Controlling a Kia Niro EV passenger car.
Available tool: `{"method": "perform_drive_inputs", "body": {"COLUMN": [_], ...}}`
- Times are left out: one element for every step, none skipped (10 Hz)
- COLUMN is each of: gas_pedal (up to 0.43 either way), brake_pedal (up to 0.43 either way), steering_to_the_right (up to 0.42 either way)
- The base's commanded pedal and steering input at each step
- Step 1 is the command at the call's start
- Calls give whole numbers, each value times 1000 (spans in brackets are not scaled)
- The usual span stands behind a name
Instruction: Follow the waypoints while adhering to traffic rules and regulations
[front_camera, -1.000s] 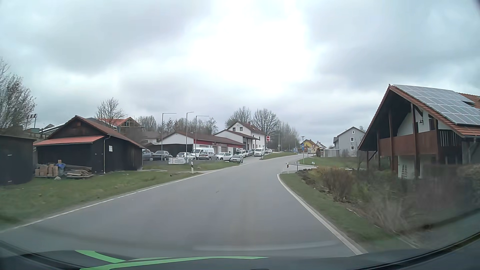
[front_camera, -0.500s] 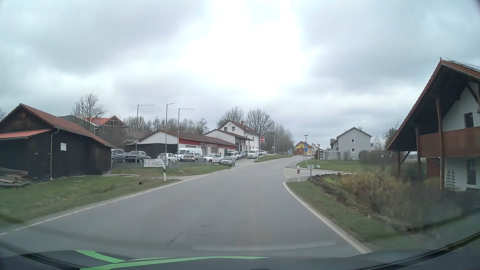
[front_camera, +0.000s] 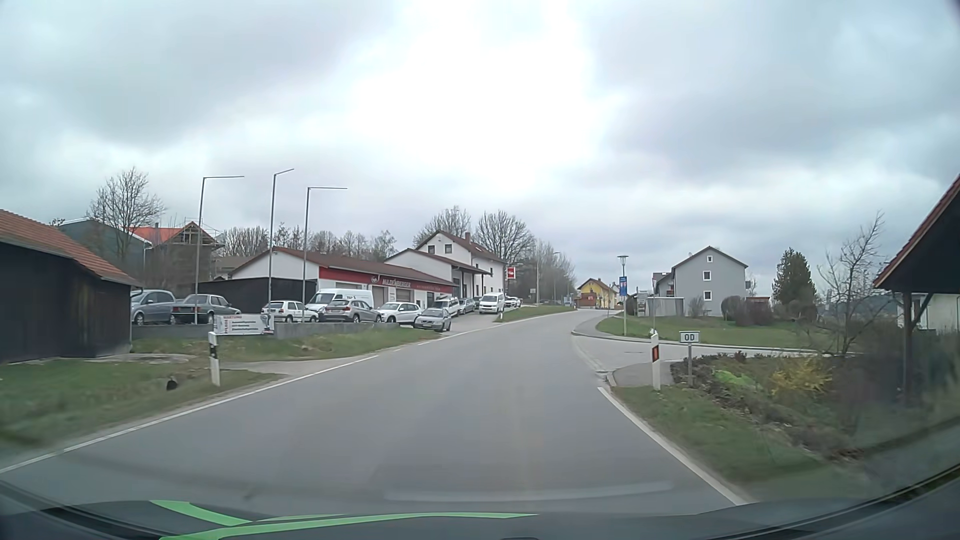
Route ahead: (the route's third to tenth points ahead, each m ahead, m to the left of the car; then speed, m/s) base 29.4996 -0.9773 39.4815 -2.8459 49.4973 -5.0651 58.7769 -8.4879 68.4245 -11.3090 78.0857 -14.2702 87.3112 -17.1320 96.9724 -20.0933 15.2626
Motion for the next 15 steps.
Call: {"method": "perform_drive_inputs", "body": {"gas_pedal": [169, 177, 177, 177, 177, 177, 177, 177, 177, 177, 177, 177, 177, 177, 177], "brake_pedal": [0, 0, 0, 0, 0, 0, 0, 0, 0, 0, 0, 0, 0, 0, 0], "steering_to_the_right": [25, 24, 24, 24, 24, 24, 24, 24, 24, 24, 24, 24, 24, 24, 24]}}
